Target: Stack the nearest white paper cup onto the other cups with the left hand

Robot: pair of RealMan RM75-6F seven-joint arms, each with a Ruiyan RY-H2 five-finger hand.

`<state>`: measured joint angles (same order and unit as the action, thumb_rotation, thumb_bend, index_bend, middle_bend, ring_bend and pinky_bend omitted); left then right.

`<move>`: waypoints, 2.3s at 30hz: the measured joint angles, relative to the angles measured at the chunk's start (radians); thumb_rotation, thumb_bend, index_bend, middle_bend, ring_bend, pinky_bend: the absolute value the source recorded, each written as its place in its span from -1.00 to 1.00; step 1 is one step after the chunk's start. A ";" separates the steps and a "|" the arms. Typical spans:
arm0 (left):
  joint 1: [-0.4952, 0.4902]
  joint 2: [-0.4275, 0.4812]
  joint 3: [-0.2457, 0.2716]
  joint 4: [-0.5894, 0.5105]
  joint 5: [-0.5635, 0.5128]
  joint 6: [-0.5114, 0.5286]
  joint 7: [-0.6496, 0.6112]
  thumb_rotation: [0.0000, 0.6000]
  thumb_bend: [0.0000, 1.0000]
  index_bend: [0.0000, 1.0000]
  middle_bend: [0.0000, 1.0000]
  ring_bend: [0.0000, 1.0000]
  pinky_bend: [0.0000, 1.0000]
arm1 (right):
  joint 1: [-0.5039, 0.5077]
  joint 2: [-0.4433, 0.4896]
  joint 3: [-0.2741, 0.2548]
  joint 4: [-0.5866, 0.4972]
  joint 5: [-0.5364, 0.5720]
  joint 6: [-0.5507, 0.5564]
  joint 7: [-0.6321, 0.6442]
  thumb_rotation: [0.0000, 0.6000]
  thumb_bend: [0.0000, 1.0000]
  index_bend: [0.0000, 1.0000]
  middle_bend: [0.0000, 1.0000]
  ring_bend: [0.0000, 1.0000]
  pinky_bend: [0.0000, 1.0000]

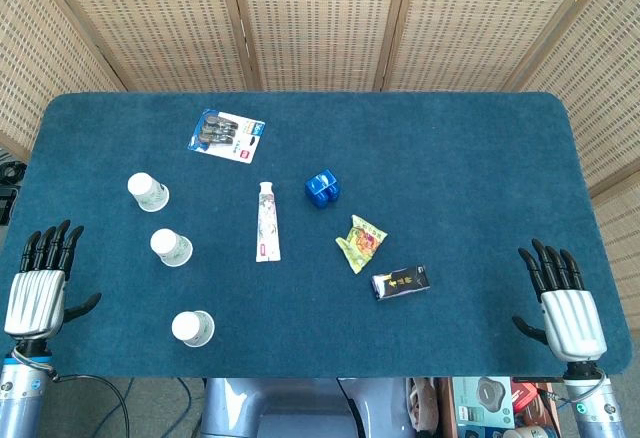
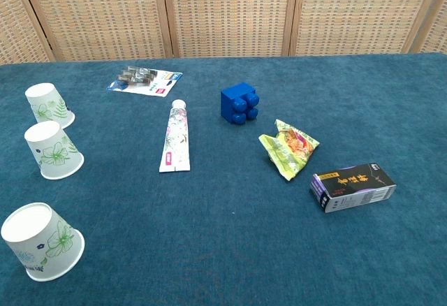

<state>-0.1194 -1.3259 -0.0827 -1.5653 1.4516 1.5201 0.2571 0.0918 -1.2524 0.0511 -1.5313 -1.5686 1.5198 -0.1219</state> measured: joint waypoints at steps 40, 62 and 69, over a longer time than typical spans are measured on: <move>-0.009 0.012 -0.005 -0.012 0.008 -0.008 -0.020 1.00 -0.66 -1.00 -1.00 -1.00 -1.00 | -0.001 0.006 0.000 -0.007 0.008 -0.007 0.005 1.00 -0.82 -1.00 -1.00 -1.00 -1.00; -0.271 0.178 -0.204 -0.028 -0.366 -0.442 0.062 1.00 -0.65 -0.97 -1.00 -1.00 -1.00 | 0.005 0.010 0.012 0.006 0.044 -0.033 0.031 1.00 -0.82 -1.00 -1.00 -1.00 -1.00; -0.410 0.170 -0.256 0.091 -0.580 -0.610 0.135 1.00 -0.65 -0.74 -1.00 -1.00 -1.00 | 0.011 0.008 0.020 0.018 0.062 -0.048 0.039 1.00 -0.82 -1.00 -1.00 -1.00 -1.00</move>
<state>-0.5291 -1.1555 -0.3387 -1.4744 0.8719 0.9103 0.3922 0.1027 -1.2444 0.0710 -1.5136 -1.5063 1.4722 -0.0828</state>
